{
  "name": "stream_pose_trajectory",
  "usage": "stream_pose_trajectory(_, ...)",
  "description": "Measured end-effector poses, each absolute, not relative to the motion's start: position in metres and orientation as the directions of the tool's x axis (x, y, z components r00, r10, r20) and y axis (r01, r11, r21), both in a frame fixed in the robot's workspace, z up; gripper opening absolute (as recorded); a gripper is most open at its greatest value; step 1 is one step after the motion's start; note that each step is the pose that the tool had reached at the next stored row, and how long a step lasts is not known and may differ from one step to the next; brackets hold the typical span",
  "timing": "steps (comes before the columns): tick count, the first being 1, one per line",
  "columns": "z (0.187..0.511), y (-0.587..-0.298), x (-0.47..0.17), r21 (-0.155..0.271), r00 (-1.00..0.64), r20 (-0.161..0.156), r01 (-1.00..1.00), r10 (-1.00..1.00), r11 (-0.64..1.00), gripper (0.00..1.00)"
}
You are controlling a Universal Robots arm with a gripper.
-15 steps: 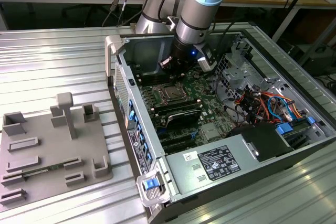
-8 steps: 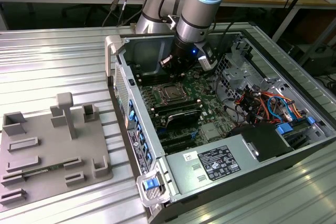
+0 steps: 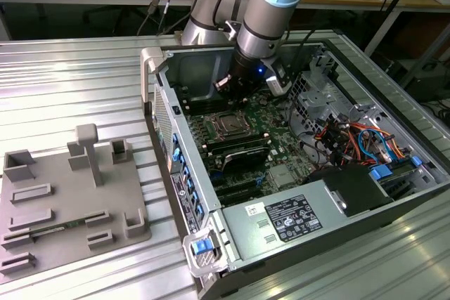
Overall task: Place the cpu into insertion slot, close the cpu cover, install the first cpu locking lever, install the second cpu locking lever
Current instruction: 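Install the first cpu locking lever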
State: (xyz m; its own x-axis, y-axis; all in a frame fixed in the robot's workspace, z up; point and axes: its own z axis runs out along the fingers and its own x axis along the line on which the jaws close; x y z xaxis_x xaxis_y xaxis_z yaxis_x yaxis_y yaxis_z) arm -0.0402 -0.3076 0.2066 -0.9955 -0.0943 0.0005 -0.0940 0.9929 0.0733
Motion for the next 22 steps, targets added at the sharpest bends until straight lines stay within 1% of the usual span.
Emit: stream_pose_trajectory(22,0.207,-0.3091,-0.0385,0.073,-0.996,0.0,-0.094,-0.095,0.993,0.11)
